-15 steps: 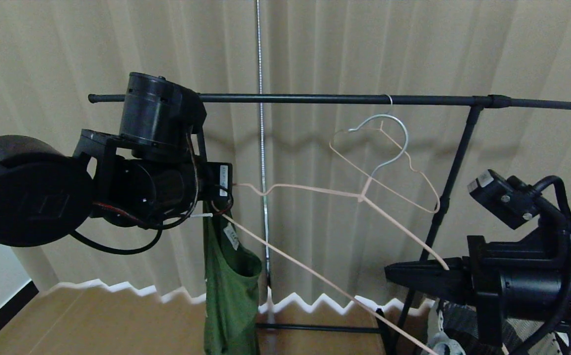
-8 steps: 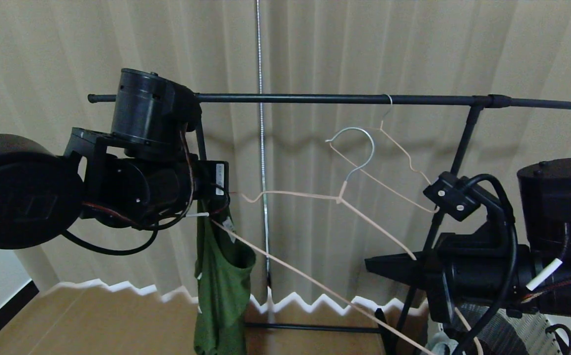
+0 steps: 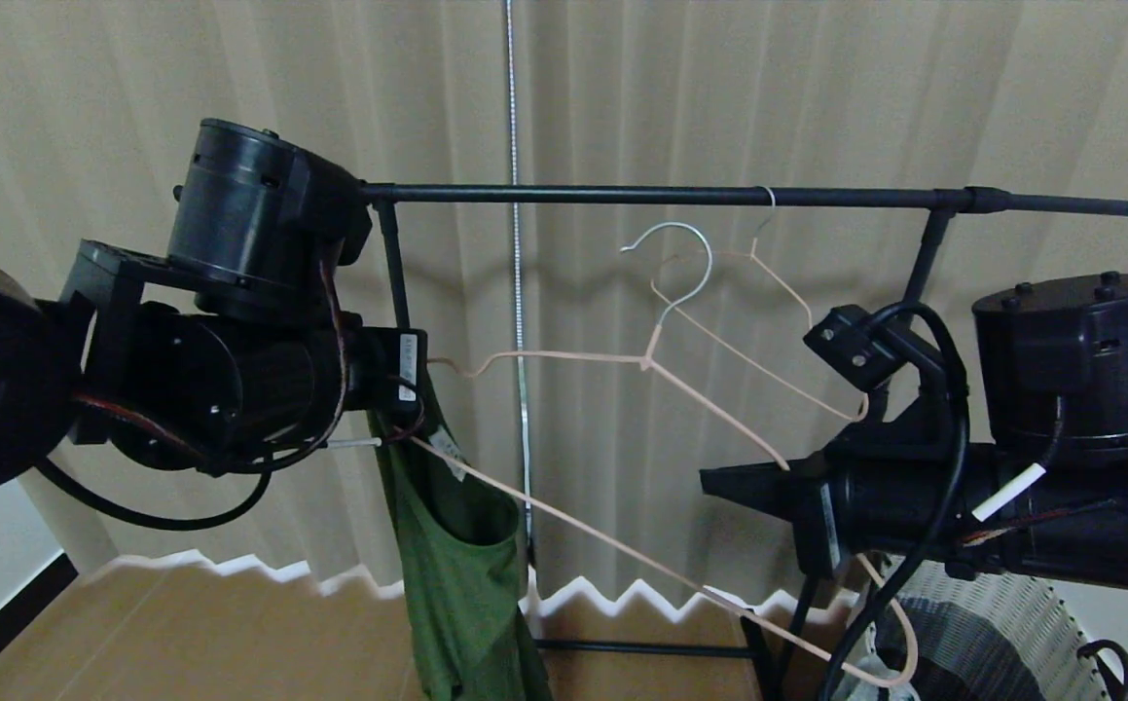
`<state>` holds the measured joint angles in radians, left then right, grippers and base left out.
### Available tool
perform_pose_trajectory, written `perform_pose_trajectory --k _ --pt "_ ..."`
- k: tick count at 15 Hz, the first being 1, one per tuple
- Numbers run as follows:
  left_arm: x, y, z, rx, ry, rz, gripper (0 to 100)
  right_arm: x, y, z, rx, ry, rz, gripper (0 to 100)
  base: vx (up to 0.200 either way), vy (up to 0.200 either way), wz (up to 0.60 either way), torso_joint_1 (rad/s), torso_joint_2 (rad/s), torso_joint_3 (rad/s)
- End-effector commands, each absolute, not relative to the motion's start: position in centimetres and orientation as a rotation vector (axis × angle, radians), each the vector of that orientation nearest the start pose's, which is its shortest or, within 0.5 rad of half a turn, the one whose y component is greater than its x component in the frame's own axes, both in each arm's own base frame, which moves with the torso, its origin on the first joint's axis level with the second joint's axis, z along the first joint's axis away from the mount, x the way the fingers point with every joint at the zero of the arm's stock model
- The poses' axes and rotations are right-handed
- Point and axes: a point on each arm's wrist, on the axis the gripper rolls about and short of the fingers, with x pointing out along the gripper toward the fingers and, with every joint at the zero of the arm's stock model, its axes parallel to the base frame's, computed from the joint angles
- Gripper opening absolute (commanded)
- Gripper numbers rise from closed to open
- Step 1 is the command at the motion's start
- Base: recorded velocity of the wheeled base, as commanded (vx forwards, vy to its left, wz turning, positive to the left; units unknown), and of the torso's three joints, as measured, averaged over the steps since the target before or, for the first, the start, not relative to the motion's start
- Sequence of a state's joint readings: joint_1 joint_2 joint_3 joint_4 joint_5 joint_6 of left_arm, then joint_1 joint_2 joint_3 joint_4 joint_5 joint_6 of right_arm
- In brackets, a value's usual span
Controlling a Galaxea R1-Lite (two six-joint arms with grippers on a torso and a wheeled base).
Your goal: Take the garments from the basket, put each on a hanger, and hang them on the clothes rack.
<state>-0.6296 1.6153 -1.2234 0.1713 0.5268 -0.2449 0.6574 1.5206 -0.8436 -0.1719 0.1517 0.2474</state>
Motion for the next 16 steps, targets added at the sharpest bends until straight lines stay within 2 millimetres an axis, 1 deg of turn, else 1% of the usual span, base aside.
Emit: perform_pose_trajectory --k 1,4,7,10,16 --pt "22.8 -16.8 25.6 0.048 0.468 -0.083 0 21.1 16.7 19.6 0.101 0.613 0.718 0 0.000 0.000 0.00 0.000 0.00 0.000" --pt "22.1 -18.3 26.4 0.020 0.452 -0.136 0 22.3 17.6 19.6 0.103 0.612 0.716 0 0.000 0.000 0.00 0.000 0.00 0.000" --pt "22.1 -20.3 26.6 -0.003 0.449 -0.177 0 23.1 18.2 19.5 0.101 0.611 0.718 0 0.000 0.000 0.00 0.000 0.00 0.000" --pt "21.7 -21.5 26.8 -0.007 0.440 -0.216 0 23.2 18.5 19.4 0.100 0.612 0.724 0 0.000 0.000 0.00 0.000 0.00 0.000" --pt "21.1 -22.4 27.7 0.000 0.424 -0.291 0 23.4 19.5 19.3 0.100 0.581 0.752 0 0.000 0.000 0.00 0.000 0.00 0.000"
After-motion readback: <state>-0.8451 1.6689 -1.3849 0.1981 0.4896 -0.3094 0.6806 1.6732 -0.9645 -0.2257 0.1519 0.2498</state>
